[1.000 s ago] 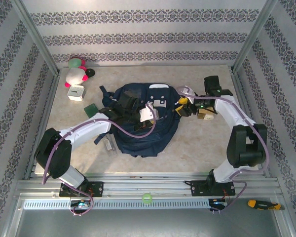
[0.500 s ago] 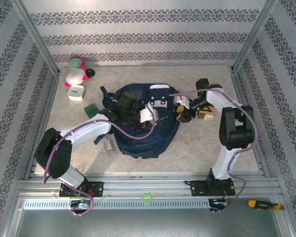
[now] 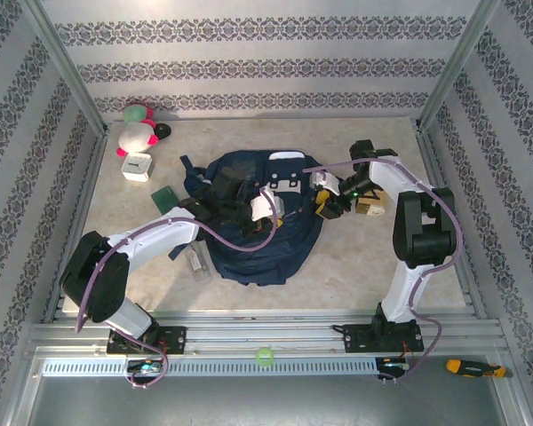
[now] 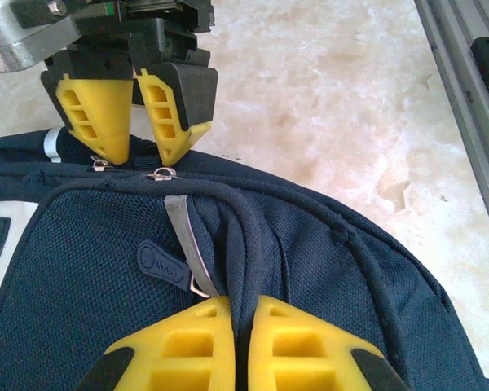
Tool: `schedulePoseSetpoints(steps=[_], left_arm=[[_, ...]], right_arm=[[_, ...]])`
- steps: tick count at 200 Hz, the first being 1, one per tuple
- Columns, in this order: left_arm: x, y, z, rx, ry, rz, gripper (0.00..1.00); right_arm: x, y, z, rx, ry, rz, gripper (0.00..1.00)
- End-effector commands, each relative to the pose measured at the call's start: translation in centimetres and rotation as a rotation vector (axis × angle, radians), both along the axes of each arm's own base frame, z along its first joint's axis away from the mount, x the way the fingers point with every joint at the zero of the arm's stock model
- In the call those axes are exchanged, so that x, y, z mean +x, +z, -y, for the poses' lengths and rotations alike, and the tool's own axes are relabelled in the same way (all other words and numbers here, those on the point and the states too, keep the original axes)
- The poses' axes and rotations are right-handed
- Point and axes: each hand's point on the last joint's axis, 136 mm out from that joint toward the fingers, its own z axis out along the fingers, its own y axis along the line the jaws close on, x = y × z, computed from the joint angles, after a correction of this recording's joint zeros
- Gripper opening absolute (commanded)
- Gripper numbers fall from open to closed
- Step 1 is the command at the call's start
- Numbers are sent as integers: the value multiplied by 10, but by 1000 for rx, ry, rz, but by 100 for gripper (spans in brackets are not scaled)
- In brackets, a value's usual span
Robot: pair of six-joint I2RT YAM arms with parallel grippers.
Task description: Pack the student bag
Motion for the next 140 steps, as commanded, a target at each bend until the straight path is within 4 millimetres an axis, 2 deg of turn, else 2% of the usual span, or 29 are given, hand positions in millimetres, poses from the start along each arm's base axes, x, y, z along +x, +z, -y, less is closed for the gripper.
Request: schedulePoseSetpoints(steps=[1, 28, 62, 80, 112, 140], left_arm=[[-6, 46, 13, -135, -67, 82, 1], [-8, 47, 14, -148, -78, 76, 1], [-7, 47, 14, -162, -69, 73, 1], [-3, 47, 14, -158, -44, 86, 1], [15, 40, 9, -112, 46, 115, 1], [23, 34, 7, -73, 86, 139, 1]], right_arm=[[19, 10, -5, 17, -54, 11, 50], [30, 6, -3, 4, -95, 26, 52], [28, 3, -7, 23, -82, 12, 49], [25, 3, -6, 16, -83, 8, 40], [23, 12, -5, 13, -98, 25, 15], [21, 26, -7, 34, -114, 47, 3]])
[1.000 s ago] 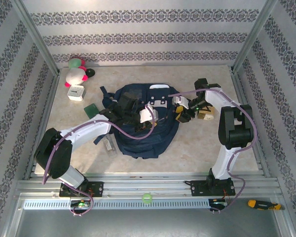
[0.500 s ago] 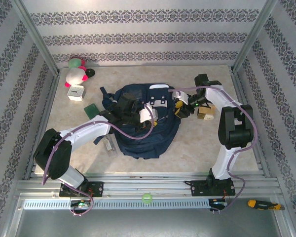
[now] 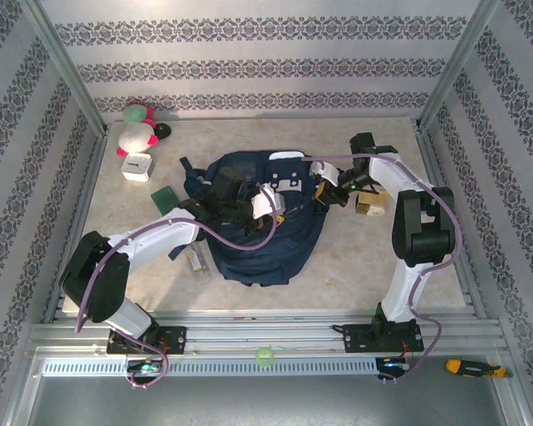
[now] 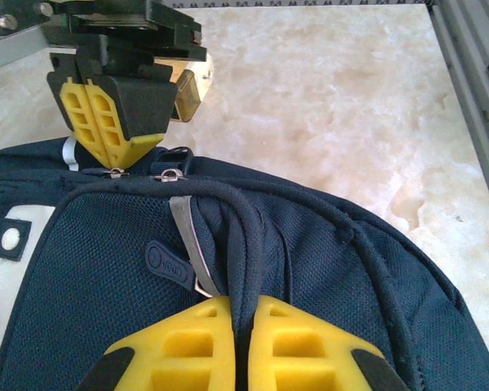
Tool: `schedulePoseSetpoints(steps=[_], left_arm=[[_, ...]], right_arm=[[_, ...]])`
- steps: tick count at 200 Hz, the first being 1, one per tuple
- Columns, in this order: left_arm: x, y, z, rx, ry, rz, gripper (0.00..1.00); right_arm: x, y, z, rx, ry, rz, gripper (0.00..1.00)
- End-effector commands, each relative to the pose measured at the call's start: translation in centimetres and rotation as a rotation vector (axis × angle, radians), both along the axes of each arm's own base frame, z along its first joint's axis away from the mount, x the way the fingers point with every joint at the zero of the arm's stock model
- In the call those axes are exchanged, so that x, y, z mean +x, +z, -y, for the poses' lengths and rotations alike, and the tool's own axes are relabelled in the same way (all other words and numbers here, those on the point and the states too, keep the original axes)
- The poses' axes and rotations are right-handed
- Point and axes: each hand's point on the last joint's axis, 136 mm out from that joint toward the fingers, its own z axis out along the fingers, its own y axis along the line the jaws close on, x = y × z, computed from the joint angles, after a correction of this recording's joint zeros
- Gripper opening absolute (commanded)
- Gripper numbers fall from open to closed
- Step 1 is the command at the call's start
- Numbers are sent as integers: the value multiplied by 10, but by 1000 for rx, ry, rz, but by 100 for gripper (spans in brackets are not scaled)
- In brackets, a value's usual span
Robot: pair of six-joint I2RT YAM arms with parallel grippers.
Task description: Pack the student bag
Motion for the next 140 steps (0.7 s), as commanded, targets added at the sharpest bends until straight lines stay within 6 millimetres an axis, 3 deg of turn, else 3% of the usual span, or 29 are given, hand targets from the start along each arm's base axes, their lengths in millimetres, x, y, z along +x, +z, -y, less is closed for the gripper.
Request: schedulePoseSetpoints(steps=[1, 65, 87, 105, 111, 140], left_arm=[[13, 30, 5, -50, 38, 124, 1], [26, 22, 4, -12, 109, 150, 1], [20, 25, 8, -38, 72, 146, 1], [12, 29, 11, -71, 36, 141, 1], [9, 30, 11, -78, 22, 142, 1], [2, 36, 11, -106, -10, 147, 1]], right_arm=[[-7, 21, -7, 39, 0, 27, 3], [-27, 41, -11, 91, -21, 41, 0], [-26, 40, -7, 78, -43, 65, 0], [-7, 31, 5, 23, -99, 109, 33], [-2, 28, 8, 8, -104, 119, 39], [6, 12, 11, -47, -32, 145, 49]])
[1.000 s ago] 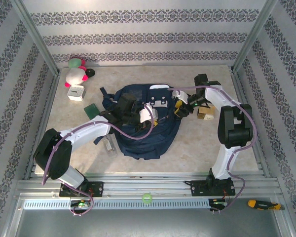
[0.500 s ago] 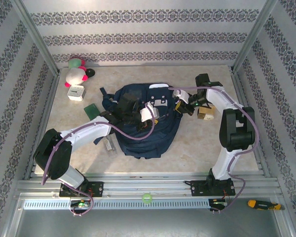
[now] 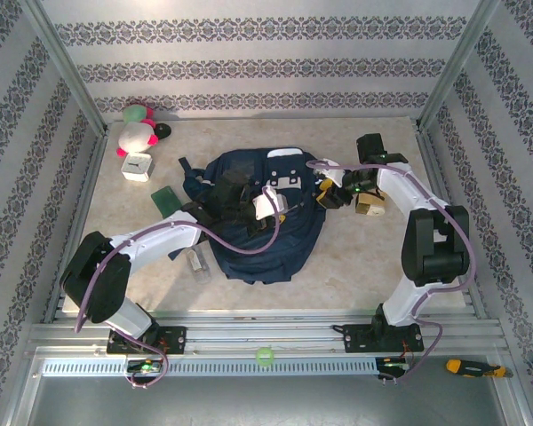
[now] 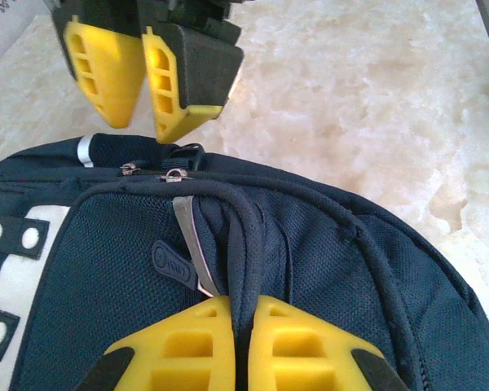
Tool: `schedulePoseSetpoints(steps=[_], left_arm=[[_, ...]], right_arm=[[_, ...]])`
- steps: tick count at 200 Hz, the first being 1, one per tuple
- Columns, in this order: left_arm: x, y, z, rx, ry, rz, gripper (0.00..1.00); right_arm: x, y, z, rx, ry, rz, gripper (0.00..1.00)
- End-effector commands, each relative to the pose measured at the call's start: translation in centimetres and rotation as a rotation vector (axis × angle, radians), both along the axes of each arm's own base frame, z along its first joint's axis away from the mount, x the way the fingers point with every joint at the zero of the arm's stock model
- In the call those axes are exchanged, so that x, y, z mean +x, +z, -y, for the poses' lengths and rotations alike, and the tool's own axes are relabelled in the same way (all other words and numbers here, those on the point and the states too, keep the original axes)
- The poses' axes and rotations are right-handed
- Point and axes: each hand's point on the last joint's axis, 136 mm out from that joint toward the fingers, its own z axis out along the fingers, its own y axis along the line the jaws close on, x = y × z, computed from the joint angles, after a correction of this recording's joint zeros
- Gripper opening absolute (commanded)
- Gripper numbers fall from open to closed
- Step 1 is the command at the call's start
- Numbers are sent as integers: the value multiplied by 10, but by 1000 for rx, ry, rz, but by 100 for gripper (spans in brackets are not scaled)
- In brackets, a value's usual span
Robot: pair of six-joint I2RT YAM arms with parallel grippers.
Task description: Pack the student bag
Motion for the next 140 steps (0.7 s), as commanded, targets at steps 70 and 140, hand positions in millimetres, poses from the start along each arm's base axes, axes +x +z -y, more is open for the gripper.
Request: schedulePoseSetpoints(steps=[70, 140], left_arm=[[-8, 50, 11, -142, -82, 91, 1], [10, 34, 2, -63, 28, 102, 0]], right_arm=[[11, -40, -8, -74, 162, 16, 44], [-5, -14, -17, 36, 159, 34, 6]])
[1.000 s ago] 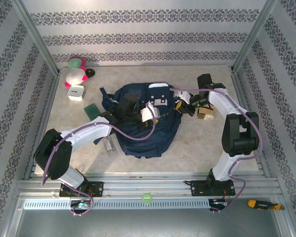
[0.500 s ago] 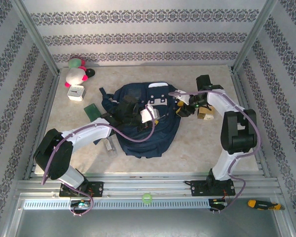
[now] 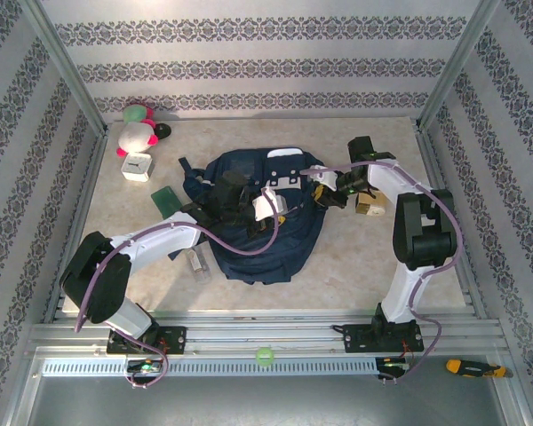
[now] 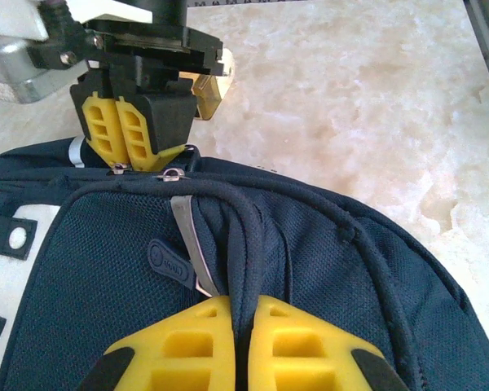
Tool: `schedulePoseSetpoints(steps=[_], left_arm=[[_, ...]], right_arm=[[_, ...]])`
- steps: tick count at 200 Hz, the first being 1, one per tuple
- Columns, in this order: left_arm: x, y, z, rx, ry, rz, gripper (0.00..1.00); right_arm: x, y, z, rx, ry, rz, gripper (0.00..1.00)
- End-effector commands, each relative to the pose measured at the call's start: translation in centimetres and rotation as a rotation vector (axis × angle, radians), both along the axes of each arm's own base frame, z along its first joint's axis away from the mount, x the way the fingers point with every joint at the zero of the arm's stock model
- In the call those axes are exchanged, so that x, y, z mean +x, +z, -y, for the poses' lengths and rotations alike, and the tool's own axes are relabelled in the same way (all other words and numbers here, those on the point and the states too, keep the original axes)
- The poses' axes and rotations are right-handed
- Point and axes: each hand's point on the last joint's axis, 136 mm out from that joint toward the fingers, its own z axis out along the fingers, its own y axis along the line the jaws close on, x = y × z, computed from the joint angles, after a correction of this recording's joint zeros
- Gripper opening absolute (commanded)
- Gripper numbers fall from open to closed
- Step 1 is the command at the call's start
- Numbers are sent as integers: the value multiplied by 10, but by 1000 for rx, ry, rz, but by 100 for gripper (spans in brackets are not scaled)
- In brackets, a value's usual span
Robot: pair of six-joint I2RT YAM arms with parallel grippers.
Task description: Pack the student bag
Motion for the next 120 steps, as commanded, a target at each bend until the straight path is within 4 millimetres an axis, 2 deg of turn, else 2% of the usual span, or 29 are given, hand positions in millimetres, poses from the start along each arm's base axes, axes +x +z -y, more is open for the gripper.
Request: schedulePoseSetpoints(steps=[1, 35, 77, 120], left_arm=[[12, 35, 2, -56, 32, 110, 0], [24, 28, -3, -7, 102, 117, 0], [36, 23, -4, 21, 178, 125, 0], [53, 27, -4, 15, 265, 136, 0]], right_arm=[[-14, 22, -10, 73, 19, 10, 6], [-22, 34, -10, 92, -6, 24, 0], [-36, 44, -12, 107, -20, 32, 0], [-53, 49, -18, 81, -27, 42, 0]])
